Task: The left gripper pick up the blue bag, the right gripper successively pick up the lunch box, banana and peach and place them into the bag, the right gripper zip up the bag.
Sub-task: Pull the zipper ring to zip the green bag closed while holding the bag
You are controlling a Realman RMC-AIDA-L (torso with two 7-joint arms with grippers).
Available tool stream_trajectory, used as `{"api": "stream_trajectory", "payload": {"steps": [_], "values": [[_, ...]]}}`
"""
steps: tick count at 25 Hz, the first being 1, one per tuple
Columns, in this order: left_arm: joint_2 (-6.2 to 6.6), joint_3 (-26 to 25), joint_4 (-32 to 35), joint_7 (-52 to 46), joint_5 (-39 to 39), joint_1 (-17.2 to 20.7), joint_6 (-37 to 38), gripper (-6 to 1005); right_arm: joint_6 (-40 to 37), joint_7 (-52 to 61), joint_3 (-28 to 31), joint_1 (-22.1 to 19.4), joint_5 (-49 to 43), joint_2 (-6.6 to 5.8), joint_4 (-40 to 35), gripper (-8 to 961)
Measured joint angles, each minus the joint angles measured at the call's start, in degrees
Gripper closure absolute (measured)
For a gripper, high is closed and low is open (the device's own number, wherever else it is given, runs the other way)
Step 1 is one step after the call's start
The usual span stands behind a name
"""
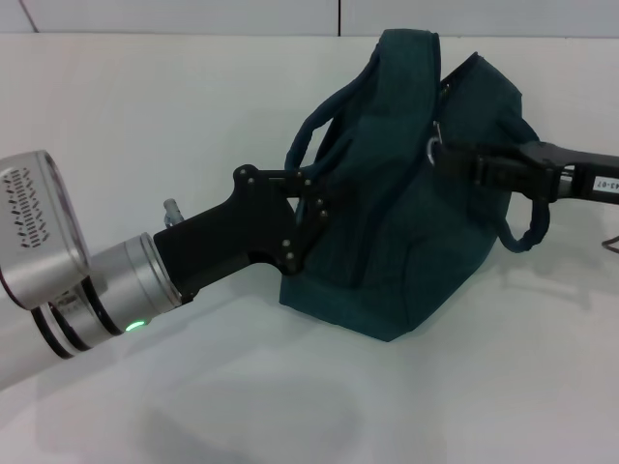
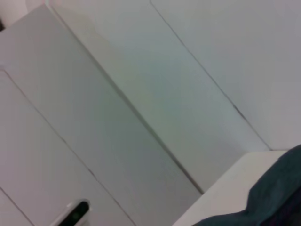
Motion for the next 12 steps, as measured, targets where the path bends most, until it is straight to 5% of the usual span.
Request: {"api": "stream_trajectory", "payload": {"steps": [12], "values": [[0.0, 0.0, -0.1, 0.0, 0.0, -0.1, 0.0, 966, -2.9, 0.8, 0.1, -0.2, 0.0, -0.15, 0.1, 496]]}}
